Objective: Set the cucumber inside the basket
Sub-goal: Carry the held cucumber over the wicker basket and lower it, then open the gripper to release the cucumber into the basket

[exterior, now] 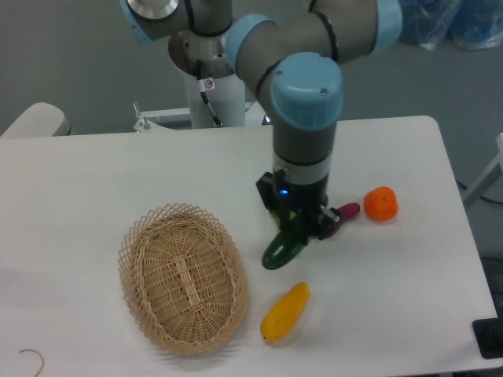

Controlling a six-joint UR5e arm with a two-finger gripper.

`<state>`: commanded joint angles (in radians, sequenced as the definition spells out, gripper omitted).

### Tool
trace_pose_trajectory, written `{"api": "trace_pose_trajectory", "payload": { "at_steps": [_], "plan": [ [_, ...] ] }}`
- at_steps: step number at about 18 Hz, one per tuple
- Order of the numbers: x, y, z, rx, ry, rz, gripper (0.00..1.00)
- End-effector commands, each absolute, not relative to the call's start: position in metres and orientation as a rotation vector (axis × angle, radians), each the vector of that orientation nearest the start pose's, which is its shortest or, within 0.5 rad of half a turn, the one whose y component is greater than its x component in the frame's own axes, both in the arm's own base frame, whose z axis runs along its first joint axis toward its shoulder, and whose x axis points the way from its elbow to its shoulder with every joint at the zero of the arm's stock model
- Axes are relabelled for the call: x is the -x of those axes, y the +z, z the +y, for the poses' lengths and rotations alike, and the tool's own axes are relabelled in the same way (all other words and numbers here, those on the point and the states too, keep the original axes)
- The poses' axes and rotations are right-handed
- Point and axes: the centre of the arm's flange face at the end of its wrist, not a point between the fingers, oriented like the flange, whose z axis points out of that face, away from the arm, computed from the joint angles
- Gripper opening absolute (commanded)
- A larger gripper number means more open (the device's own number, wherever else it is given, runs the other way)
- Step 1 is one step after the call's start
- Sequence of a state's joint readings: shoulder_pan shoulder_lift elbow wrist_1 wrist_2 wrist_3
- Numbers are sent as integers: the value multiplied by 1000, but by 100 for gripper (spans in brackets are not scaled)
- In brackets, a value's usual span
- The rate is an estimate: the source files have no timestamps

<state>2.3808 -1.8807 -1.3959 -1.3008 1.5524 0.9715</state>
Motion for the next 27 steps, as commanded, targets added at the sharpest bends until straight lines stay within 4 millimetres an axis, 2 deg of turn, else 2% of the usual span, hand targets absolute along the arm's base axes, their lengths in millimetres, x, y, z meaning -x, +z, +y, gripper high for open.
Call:
{"api": "trace_pose_trajectory", "payload": {
  "at_steps": [3, 5, 8, 11, 14, 16, 20, 23, 25, 27],
  "plan": [
    [327, 411, 549, 3055, 88, 105, 37],
    [310, 403, 559, 3062, 58, -54, 37],
    [301, 383, 572, 3062, 2, -330, 37],
    [286, 357, 585, 3087, -30, -342, 37],
    [278, 328, 600, 3089, -34, -414, 37],
    [273, 303, 610, 3084, -24, -431, 37],
    [265, 263, 613, 3052, 8, -445, 37],
    [260, 243, 608, 3065, 0, -442, 37],
    [258, 241, 609, 3067, -6, -438, 37],
    [253, 229, 613, 3085, -13, -421, 37]
  ]
}}
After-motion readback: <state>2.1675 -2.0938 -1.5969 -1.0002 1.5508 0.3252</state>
